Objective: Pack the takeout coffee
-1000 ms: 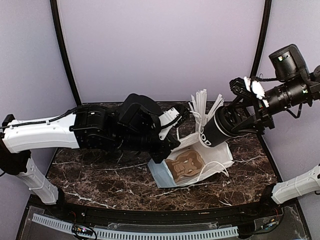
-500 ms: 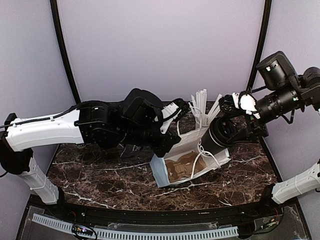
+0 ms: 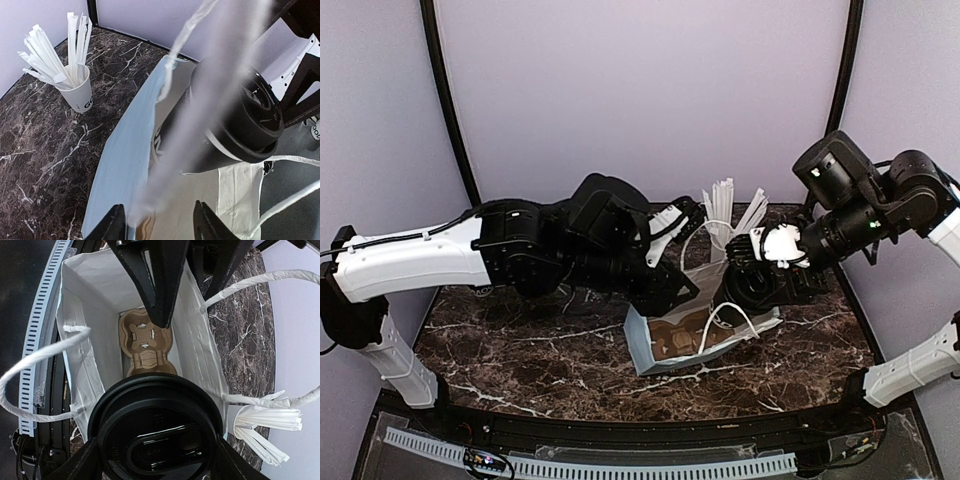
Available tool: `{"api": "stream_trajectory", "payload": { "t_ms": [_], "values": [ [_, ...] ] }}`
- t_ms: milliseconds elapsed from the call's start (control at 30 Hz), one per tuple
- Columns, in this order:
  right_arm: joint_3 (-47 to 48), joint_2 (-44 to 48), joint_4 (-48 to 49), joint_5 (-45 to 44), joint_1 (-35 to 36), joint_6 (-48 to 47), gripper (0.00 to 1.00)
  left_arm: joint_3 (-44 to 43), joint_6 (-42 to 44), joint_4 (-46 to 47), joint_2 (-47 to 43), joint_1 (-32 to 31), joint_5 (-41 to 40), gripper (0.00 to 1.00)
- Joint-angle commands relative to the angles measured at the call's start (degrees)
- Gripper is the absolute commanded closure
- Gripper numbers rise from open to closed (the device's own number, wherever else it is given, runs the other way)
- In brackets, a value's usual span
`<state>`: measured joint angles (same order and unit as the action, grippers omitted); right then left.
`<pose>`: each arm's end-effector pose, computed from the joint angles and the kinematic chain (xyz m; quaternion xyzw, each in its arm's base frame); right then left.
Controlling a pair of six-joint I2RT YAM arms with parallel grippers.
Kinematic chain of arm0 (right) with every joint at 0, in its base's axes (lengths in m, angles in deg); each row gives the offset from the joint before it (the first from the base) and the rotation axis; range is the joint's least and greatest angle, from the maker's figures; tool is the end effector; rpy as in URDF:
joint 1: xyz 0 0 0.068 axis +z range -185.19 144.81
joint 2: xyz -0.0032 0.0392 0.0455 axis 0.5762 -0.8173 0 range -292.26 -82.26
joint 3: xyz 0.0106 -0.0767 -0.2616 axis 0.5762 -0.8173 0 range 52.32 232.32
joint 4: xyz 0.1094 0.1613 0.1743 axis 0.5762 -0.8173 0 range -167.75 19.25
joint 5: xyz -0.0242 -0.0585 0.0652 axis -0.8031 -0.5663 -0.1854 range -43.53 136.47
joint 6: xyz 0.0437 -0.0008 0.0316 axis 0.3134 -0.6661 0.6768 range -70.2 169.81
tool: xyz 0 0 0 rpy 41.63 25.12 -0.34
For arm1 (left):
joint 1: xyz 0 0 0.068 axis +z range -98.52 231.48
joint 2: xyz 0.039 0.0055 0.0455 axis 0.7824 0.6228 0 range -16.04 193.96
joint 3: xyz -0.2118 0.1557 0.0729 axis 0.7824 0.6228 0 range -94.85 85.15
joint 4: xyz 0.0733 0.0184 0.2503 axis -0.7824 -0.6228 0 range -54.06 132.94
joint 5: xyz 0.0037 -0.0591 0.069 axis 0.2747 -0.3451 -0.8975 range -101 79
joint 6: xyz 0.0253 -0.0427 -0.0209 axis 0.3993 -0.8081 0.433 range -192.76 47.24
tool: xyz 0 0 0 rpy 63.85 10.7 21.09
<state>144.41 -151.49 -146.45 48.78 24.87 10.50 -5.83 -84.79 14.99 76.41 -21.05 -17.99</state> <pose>0.0961 0.1696 0.4235 -0.7267 0.6083 0.0762 0.3099 0.1162 -0.3544 0.3774 0.4076 0.7600 -0.2998 0.4079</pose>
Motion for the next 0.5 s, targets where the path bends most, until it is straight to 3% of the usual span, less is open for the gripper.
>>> {"api": "stream_trajectory", "payload": {
  "t_ms": [0,167,300,467],
  "values": [
    [-1.4,1.2,2.5,-3.4,1.8,-2.1,0.56,-0.8,0.5,1.2,-4.5,0.1,4.0,0.46],
    [-3.7,3.3,0.5,-4.1,2.8,-3.5,0.57,4.8,3.8,9.1,-11.2,0.2,9.9,0.39],
    [-8.0,6.9,1.0,-6.2,5.2,-5.5,0.57,10.4,6.9,13.5,-14.5,0.7,7.9,0.35],
    [-12.6,9.8,5.4,-9.9,8.2,-8.3,0.57,19.4,2.9,19.8,-14.3,9.2,9.7,0.34]
  ]
}}
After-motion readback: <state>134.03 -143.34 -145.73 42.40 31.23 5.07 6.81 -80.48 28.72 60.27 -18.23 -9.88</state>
